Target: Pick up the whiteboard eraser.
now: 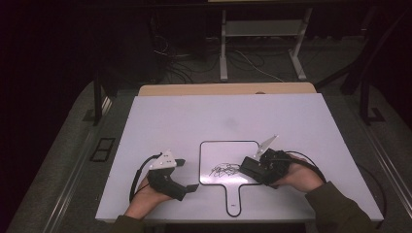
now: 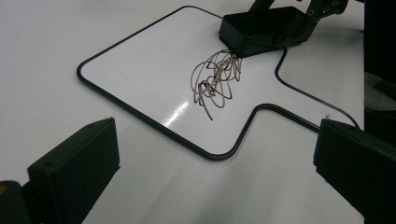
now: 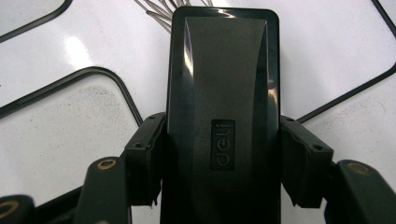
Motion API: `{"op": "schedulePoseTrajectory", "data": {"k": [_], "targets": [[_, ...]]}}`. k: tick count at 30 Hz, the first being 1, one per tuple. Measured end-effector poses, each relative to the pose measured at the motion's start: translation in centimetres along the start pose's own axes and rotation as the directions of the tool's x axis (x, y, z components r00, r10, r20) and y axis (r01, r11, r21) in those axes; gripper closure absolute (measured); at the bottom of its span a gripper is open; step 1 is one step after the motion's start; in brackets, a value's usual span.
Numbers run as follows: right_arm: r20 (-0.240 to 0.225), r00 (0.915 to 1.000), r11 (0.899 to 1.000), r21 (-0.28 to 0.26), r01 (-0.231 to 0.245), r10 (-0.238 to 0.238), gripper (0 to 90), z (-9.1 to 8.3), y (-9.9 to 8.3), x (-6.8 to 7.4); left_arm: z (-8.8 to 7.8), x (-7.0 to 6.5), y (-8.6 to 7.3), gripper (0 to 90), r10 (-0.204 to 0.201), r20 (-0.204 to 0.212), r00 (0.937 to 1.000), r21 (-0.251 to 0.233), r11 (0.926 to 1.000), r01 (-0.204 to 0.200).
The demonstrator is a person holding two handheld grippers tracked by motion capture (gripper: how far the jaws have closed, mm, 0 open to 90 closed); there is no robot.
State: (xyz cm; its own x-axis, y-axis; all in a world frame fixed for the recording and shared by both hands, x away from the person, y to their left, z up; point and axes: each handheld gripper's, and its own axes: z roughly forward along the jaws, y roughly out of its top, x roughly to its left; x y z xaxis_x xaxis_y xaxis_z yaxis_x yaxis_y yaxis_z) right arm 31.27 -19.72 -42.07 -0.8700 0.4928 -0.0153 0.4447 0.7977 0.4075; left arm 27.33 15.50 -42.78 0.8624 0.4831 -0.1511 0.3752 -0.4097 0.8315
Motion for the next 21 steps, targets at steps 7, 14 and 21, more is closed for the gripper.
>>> {"op": "schedulePoseTrajectory", "data": {"k": [7,14,21], "targets": [[-0.009,0.9997,1.000,0.000,-0.021,0.021,38.0,-0.01,0.04,0.11,-0.01,0.01,-0.01,0.0,0.002,0.000,1.0000,0.003,1.0000,-0.002],[-0.003,0.9995,1.000,0.001,-0.030,0.030,38.4,-0.16,0.04,-0.13,0.02,0.10,-0.06,0.0,-0.002,0.006,1.0000,0.001,1.0000,0.002],[-0.002,0.9988,0.999,-0.008,-0.050,0.050,38.5,-0.65,0.00,-0.56,0.09,0.24,-0.08,0.0,-0.003,0.010,0.9999,-0.001,1.0000,0.003]]}}
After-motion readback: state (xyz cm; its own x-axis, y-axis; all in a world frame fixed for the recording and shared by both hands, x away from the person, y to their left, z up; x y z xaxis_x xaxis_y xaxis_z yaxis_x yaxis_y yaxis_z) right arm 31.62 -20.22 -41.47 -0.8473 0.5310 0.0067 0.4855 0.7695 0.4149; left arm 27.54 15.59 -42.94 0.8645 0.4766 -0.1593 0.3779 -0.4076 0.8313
